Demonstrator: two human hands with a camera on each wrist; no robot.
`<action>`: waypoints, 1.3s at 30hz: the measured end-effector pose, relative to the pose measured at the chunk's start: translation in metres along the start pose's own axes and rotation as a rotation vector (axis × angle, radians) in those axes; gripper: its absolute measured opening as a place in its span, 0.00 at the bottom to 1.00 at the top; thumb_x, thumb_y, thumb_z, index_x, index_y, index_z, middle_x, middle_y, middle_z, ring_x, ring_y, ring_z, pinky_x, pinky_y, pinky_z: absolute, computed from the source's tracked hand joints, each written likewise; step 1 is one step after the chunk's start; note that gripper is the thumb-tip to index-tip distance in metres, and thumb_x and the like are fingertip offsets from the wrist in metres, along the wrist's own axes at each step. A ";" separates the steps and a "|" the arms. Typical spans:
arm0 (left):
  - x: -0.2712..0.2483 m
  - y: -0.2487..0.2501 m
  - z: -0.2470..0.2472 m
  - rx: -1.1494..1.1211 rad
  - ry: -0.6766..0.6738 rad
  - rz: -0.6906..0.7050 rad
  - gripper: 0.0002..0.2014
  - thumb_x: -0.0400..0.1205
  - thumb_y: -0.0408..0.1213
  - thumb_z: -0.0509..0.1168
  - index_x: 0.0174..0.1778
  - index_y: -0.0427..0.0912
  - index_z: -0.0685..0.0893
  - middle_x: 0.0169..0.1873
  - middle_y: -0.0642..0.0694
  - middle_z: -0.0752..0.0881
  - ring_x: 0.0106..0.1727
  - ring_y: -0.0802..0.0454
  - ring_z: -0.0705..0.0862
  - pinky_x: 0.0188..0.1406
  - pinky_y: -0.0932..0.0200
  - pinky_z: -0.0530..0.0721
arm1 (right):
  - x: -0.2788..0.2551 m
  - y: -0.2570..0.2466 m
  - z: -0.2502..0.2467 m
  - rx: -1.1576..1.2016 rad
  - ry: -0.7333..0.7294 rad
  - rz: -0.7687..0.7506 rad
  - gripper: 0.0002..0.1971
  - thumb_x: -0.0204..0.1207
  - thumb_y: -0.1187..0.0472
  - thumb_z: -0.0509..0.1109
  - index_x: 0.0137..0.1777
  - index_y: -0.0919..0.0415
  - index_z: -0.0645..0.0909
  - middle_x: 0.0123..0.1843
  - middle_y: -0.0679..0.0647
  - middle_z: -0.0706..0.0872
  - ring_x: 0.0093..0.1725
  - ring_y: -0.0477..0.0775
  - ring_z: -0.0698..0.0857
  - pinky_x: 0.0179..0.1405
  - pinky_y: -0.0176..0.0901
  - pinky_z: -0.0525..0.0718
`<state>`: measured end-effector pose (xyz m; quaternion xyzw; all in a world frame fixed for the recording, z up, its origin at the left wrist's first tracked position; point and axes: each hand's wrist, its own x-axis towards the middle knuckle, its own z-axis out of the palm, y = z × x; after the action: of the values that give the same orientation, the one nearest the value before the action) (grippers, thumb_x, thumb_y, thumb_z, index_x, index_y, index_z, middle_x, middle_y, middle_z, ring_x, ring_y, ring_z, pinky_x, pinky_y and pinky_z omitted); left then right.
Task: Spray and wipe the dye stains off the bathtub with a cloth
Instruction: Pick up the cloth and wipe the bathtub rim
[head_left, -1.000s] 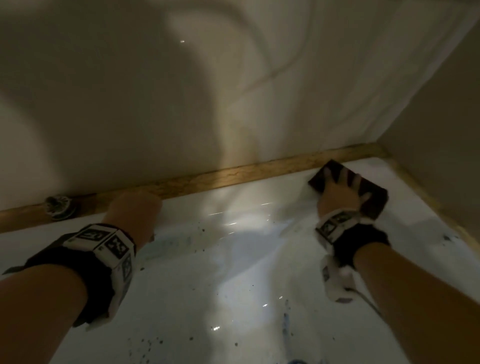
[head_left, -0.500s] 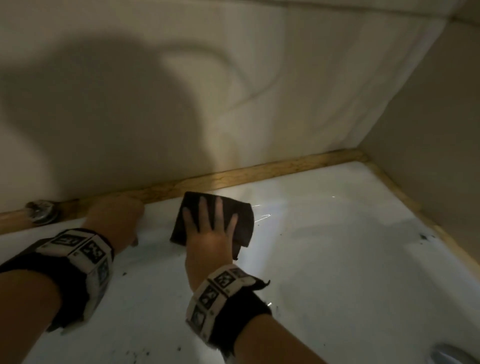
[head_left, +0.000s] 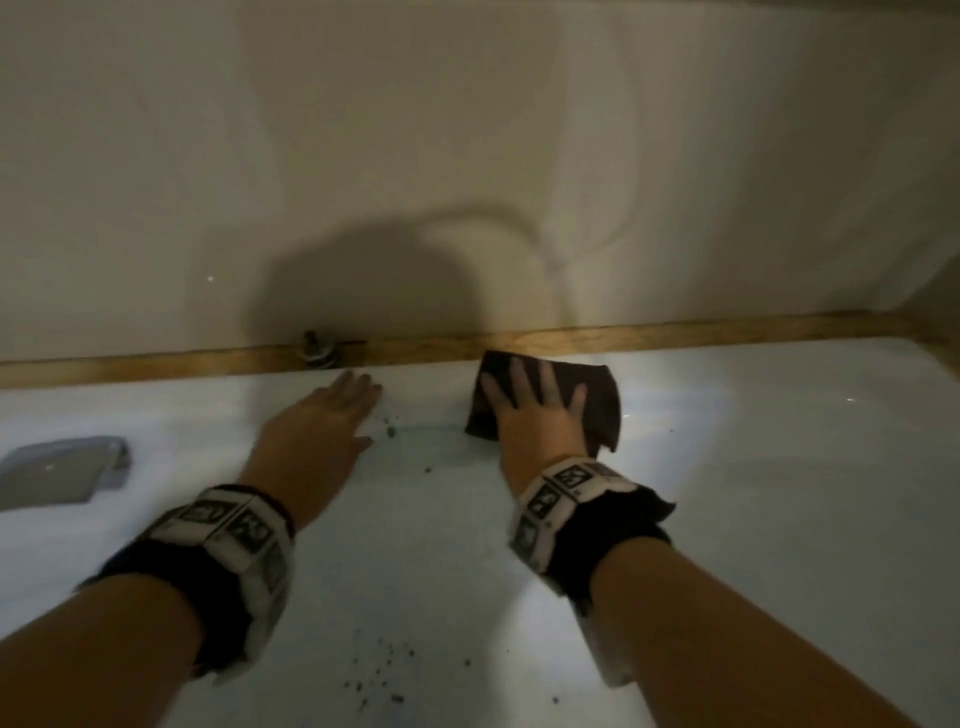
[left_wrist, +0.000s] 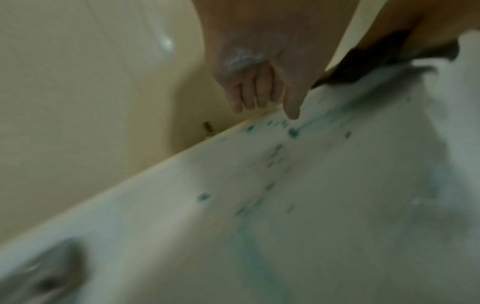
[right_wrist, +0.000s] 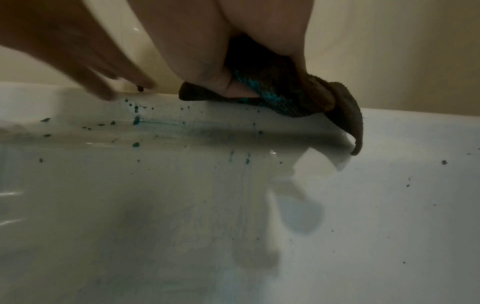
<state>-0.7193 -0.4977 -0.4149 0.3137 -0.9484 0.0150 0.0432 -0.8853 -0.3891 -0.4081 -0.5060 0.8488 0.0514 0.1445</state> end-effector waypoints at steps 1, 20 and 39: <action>-0.020 -0.025 0.001 0.013 0.074 -0.013 0.33 0.81 0.37 0.66 0.80 0.39 0.59 0.79 0.41 0.59 0.79 0.45 0.64 0.75 0.53 0.62 | -0.001 -0.001 0.000 0.014 0.013 0.001 0.35 0.81 0.66 0.53 0.83 0.48 0.41 0.84 0.54 0.35 0.81 0.64 0.36 0.75 0.74 0.40; -0.103 -0.159 -0.024 0.183 -0.240 -0.320 0.19 0.81 0.31 0.61 0.69 0.38 0.75 0.58 0.39 0.83 0.56 0.46 0.85 0.53 0.61 0.81 | -0.023 -0.077 0.022 0.672 0.794 0.036 0.31 0.68 0.79 0.56 0.71 0.60 0.76 0.74 0.60 0.74 0.75 0.62 0.71 0.75 0.40 0.59; -0.109 -0.195 0.002 0.269 -0.210 -0.133 0.28 0.33 0.24 0.84 0.31 0.29 0.88 0.20 0.38 0.83 0.12 0.43 0.78 0.08 0.62 0.72 | 0.016 -0.188 0.098 -0.354 0.255 -0.481 0.23 0.71 0.60 0.53 0.61 0.58 0.85 0.63 0.57 0.85 0.65 0.63 0.81 0.63 0.68 0.75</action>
<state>-0.5162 -0.5895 -0.4263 0.3784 -0.9143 0.1061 -0.0976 -0.7091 -0.4704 -0.4949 -0.7116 0.6941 0.0991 -0.0452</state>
